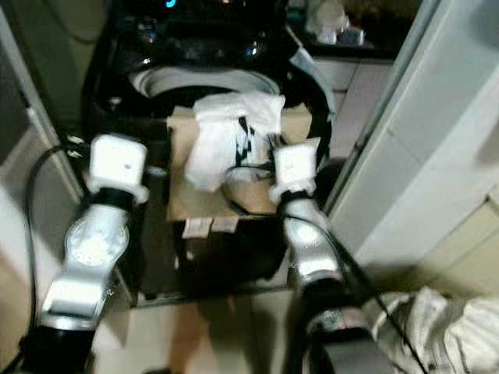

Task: Clothes washing

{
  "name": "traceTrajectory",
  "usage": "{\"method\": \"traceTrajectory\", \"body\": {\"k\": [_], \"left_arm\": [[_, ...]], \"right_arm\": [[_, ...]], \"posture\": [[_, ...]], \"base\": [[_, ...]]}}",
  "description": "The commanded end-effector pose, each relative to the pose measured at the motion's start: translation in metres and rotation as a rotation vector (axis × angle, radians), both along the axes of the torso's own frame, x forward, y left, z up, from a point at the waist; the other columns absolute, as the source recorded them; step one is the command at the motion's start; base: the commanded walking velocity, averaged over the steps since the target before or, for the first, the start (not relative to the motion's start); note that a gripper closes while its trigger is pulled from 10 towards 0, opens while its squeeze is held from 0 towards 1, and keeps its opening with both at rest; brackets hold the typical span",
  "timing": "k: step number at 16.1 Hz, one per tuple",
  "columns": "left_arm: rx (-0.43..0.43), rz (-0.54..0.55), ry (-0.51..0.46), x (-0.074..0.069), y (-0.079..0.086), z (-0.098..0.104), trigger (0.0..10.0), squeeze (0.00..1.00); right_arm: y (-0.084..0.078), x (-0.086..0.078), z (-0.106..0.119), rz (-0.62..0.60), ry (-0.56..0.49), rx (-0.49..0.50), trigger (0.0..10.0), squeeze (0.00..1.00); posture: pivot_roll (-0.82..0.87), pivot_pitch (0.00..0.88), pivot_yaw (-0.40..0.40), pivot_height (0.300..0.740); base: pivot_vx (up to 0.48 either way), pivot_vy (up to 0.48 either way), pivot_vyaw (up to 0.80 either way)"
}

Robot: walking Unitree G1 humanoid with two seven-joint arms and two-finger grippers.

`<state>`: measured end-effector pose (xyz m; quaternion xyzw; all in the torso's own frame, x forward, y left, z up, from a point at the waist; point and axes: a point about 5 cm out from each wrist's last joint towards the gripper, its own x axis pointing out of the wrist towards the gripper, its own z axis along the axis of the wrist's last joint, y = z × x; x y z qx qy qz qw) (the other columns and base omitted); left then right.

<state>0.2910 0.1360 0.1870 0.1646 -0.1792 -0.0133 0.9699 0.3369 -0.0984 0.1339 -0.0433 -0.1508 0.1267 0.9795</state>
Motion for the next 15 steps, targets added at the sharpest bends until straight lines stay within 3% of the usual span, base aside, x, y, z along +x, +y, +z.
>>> {"method": "traceTrajectory", "body": {"k": [1,6,8,10,12,14,15], "left_arm": [[-0.01,-0.039,-0.011,-0.001,-0.011,0.003,10.0,0.0],[-0.02,-0.04,-0.03,-0.003,-0.011,0.004,10.0,0.0],[-0.008,-0.011,-0.053,-0.007,-0.007,0.007,10.0,0.0],[-0.012,0.002,-0.056,-0.01,-0.003,0.007,10.0,0.0],[-0.008,0.001,-0.052,-0.016,0.0,0.007,10.0,0.0],[-0.006,0.001,-0.043,-0.021,0.002,0.007,10.0,0.0],[0.009,-0.004,-0.02,-0.028,0.007,0.006,10.0,0.0]], "right_arm": [[-0.015,0.003,0.004,-0.034,-0.016,-0.014,10.0,0.0],[-0.008,-0.003,0.0,0.042,0.001,0.0,10.0,0.0],[-0.011,-0.027,-0.017,0.147,0.064,-0.004,10.0,0.0],[-0.024,-0.047,-0.035,0.128,0.125,-0.014,10.0,0.0],[-0.031,-0.058,-0.036,0.087,0.12,-0.027,10.0,0.0],[-0.025,-0.06,-0.041,0.098,0.142,-0.027,10.0,0.0],[-0.01,-0.053,-0.052,0.115,0.193,-0.003,10.0,0.0]], "posture": [[0.03,0.0,-0.066,0.74],[0.04,0.0,-0.073,0.74],[0.05,0.0,-0.085,0.74],[0.06,0.0,-0.086,0.74],[0.07,0.0,-0.063,0.74],[0.08,0.001,-0.043,0.74],[0.1,0.039,0.001,0.74]], "base": [[0.48,0.0,0.0],[0.467,0.0,0.0],[0.0,0.0,0.0],[0.0,0.0,0.0],[0.0,0.0,0.0],[0.0,0.0,0.0],[0.0,0.0,0.0]]}}
